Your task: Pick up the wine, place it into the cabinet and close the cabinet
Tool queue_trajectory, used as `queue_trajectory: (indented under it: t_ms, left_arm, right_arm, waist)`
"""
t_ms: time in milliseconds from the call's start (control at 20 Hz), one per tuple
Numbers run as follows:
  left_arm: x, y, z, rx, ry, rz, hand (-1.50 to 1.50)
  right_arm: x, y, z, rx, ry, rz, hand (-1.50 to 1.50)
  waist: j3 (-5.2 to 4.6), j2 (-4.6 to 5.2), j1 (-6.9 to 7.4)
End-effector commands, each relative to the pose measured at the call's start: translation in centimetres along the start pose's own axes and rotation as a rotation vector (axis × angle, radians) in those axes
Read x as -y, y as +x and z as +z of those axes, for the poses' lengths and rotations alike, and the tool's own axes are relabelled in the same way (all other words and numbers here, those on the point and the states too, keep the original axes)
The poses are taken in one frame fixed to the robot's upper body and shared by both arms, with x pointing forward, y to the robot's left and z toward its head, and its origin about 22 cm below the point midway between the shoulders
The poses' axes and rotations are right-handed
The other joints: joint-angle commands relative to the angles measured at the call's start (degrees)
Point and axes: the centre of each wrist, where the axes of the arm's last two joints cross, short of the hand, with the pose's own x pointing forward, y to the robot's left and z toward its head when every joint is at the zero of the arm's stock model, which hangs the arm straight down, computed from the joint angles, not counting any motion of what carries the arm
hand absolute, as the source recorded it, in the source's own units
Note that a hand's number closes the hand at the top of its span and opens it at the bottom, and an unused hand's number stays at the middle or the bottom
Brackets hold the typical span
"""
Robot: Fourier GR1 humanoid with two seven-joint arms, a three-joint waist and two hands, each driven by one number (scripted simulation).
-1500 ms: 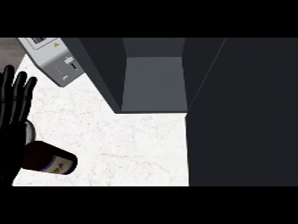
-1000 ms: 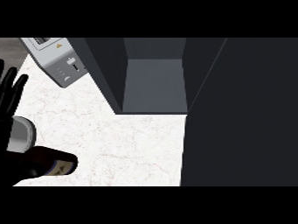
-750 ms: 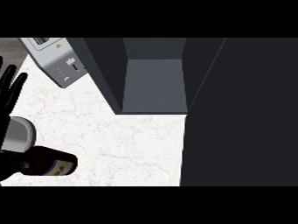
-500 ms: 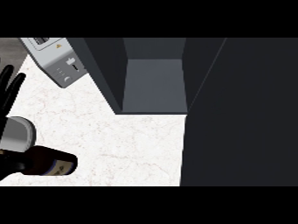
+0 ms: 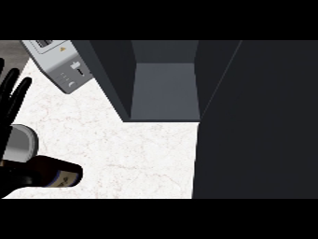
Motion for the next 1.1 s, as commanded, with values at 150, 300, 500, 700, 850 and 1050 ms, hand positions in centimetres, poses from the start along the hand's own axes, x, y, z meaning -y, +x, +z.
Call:
queue_trajectory:
  t_ms: [150, 300, 500, 700, 850, 1050]
  left_arm:
    - [1.2, -0.1, 2.1, 0.017, 0.013, -0.002, -1.5]
    - [-0.4, 1.7, 2.7, -0.011, 0.029, -0.03, -1.5]
    - [-1.1, 0.0, 1.2, -0.023, 0.06, -0.062, -1.5]
    - [-1.8, 1.3, 3.0, -0.045, 0.085, -0.068, -1.5]
    - [-1.7, -0.5, 4.4, -0.035, 0.103, -0.081, -1.5]
    - [-4.5, 0.8, 4.7, -0.046, 0.124, -0.096, -1.5]
  right_arm:
    - [0.2, 0.3, -1.3, 0.006, 0.015, 0.003, -1.5]
    - [-0.6, 1.5, 0.1, 0.015, -0.012, -0.007, -1.5]
    - [0.2, 0.4, 0.5, -0.012, 0.008, -0.006, -1.5]
    - [0.7, 1.3, -0.6, 0.01, 0.01, 0.015, -1.5]
    - [0.1, -0.2, -1.6, 0.003, -0.013, 0.024, -1.5]
    - [-0.8, 3.0, -0.2, 0.002, 0.002, 0.028, -1.5]
  waist:
    - [0.0, 0.01, 0.19]
    - [-0.01, -0.03, 0.17]
    - [0.01, 0.02, -0.05]
    - [0.0, 0.01, 0.15]
    - [-0.01, 0.02, 0.26]
    - [-0.03, -0.03, 0.21]
